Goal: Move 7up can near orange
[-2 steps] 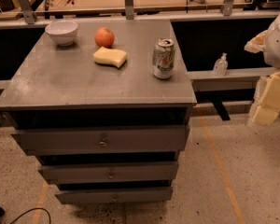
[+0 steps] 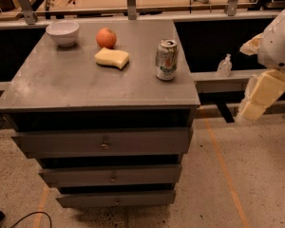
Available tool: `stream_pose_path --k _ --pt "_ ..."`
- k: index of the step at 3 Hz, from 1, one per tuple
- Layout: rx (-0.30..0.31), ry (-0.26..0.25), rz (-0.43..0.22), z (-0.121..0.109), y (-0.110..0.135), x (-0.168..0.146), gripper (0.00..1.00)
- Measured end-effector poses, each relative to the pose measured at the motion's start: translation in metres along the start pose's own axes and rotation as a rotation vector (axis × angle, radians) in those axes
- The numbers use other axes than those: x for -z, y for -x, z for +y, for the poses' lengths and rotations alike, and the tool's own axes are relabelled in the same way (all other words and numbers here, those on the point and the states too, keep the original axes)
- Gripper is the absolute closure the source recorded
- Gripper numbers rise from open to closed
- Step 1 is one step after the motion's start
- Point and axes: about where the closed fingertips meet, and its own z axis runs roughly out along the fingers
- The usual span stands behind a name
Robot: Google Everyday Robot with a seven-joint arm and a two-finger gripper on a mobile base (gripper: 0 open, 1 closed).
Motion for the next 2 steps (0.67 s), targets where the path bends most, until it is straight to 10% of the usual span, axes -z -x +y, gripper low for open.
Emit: stream_pose_path --k 2 --pt "-0.136 0.011 -0.478 -0.092 0.034 -0.084 0.0"
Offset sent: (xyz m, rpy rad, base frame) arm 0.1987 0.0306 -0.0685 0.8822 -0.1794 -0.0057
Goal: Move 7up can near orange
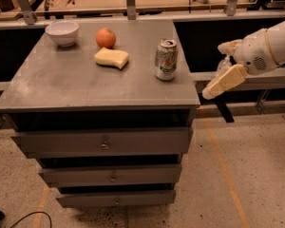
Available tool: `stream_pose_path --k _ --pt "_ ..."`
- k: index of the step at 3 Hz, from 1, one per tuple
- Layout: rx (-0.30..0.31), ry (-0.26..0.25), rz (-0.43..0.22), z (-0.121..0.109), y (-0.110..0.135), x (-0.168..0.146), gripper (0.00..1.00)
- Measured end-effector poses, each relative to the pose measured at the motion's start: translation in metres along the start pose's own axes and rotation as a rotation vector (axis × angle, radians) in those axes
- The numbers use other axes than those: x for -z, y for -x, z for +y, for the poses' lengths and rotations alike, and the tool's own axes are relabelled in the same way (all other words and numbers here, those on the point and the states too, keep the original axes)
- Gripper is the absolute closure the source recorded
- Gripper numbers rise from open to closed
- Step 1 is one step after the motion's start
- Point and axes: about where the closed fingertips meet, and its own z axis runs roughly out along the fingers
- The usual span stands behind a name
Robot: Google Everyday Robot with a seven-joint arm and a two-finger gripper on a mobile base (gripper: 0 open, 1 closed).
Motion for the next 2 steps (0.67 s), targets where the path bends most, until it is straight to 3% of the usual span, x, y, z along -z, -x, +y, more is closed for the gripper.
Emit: stream_pose_path --k 1,2 --pt "-0.02 0.009 -0.197 -0.0329 0.0162 -0.0476 0.0" --pt "-0.02 0.01 -0.197 -0.0328 0.0166 -0.0477 0.0"
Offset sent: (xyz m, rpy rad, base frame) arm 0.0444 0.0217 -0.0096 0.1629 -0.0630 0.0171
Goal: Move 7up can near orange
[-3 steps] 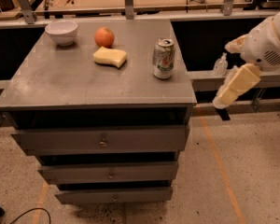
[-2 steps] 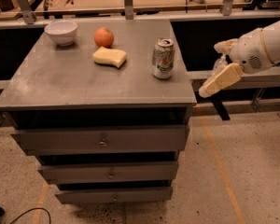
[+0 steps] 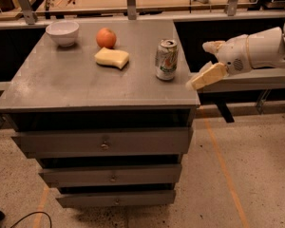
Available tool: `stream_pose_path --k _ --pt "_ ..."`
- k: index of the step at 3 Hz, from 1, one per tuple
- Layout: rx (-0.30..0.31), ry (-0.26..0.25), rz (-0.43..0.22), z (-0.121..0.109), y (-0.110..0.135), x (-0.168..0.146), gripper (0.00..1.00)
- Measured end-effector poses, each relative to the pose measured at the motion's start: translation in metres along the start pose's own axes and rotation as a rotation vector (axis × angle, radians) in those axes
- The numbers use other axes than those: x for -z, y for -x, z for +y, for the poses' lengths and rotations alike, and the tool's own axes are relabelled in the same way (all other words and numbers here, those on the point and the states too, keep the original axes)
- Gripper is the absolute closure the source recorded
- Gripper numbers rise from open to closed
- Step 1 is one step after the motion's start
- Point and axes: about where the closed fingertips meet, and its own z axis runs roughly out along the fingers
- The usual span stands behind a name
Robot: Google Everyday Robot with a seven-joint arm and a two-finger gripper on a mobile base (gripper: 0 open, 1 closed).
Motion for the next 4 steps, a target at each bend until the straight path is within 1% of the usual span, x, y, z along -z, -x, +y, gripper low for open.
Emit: stream_pose_path --k 1,2,3,4 --pt "-0.001 0.019 -0.034 -0.008 0.016 -0.023 0.0" --pt "-0.008 0.05 -0.085 -0.017 0.033 -0.054 0.0" --pt "-0.021 0.089 -0.099 -0.022 0.038 -0.09 0.27" --pt "-0.008 0.12 -0.097 -0.025 0.042 -0.107 0.5"
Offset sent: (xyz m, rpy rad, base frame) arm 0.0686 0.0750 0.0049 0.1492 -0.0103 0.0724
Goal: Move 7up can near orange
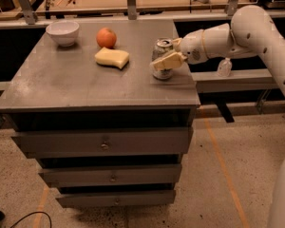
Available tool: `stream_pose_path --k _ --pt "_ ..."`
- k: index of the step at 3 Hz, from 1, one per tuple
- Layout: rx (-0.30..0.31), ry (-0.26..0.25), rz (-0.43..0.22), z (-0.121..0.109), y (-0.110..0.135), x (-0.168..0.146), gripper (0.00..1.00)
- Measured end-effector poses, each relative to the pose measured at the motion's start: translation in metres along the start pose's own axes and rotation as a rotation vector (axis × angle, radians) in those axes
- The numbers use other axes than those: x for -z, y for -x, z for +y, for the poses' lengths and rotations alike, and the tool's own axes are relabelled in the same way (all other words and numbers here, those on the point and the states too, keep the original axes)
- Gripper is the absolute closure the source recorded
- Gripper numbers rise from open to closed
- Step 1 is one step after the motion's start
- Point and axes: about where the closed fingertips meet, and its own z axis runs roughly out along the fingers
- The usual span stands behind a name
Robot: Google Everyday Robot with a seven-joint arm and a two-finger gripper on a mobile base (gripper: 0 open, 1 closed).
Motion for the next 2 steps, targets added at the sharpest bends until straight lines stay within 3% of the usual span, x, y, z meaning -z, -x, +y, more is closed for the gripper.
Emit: stream_pose_path --k 1,2 --pt "0.029 0.006 -0.029 -0.018 0.018 -0.017 0.74" --pt "0.061 -0.027 -0.068 -0.045 0.047 -0.032 0.96"
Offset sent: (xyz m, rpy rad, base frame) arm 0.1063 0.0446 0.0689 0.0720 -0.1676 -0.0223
